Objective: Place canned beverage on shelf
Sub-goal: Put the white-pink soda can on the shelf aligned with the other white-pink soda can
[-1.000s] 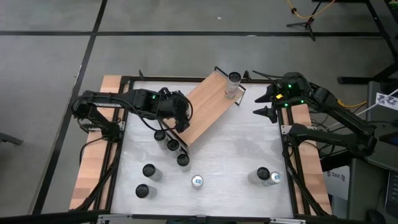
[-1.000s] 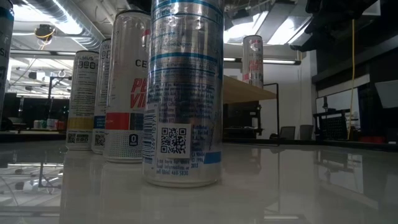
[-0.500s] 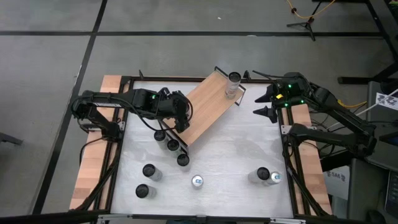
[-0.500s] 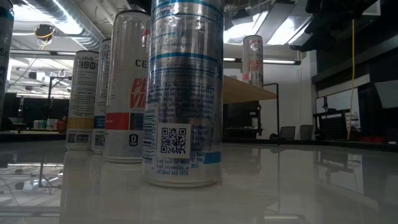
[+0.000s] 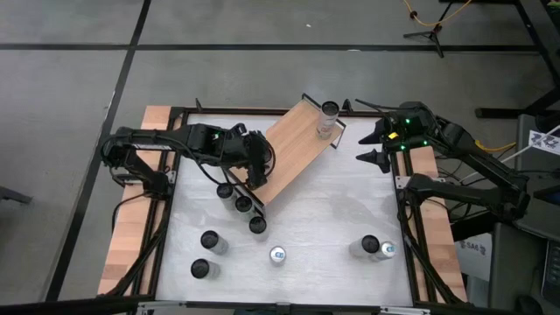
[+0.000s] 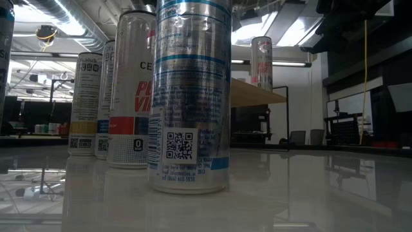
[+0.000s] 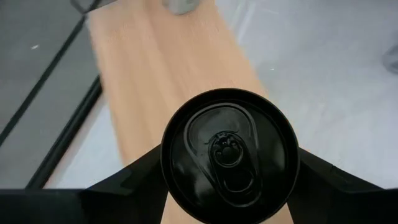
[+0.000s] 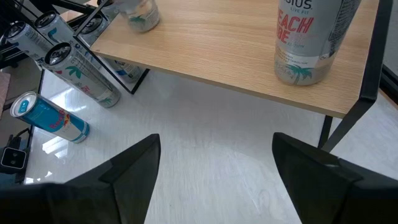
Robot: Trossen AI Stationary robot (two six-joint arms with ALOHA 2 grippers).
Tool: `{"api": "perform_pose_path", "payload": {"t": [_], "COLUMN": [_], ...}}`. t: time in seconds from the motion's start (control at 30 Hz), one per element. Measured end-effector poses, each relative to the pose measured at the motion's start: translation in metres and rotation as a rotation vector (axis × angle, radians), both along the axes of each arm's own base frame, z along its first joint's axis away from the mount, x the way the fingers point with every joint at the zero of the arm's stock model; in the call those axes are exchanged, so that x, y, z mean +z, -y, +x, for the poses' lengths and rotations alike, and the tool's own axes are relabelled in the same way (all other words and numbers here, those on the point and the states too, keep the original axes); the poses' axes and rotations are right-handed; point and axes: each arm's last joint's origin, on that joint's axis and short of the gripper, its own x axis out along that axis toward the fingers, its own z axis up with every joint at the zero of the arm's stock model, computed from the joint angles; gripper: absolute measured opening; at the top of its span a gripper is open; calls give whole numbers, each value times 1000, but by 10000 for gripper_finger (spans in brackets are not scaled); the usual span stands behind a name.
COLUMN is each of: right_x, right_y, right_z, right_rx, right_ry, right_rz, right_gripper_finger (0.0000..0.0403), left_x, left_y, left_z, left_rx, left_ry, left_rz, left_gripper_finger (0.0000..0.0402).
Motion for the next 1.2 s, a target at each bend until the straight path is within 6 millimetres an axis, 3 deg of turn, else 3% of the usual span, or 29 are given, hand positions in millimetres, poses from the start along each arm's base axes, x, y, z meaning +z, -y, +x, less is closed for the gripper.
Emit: {"api": "perform_pose_path", "payload": {"t": [0.3, 0.6, 0.93, 1.2], "right_x": [0, 0, 0, 0], "right_y": [0, 0, 0, 0], "right_z": [0, 0, 0, 0], "right_rx": [0, 0, 0, 0], "right_ry": [0, 0, 0, 0], "right_rz": [0, 0, 0, 0], "right_gripper_finger": [305, 305, 305, 305], "left_x": [5, 13, 25, 31], "left_y": [-30, -77, -131, -154], "left_z": [8, 10, 2, -4], "left_rx": [-144, -304, -366, -370], "left_ry": [32, 102, 244, 335], "left_rz": [27, 110, 179, 193], "left_gripper_finger": [236, 236, 236, 236]}}
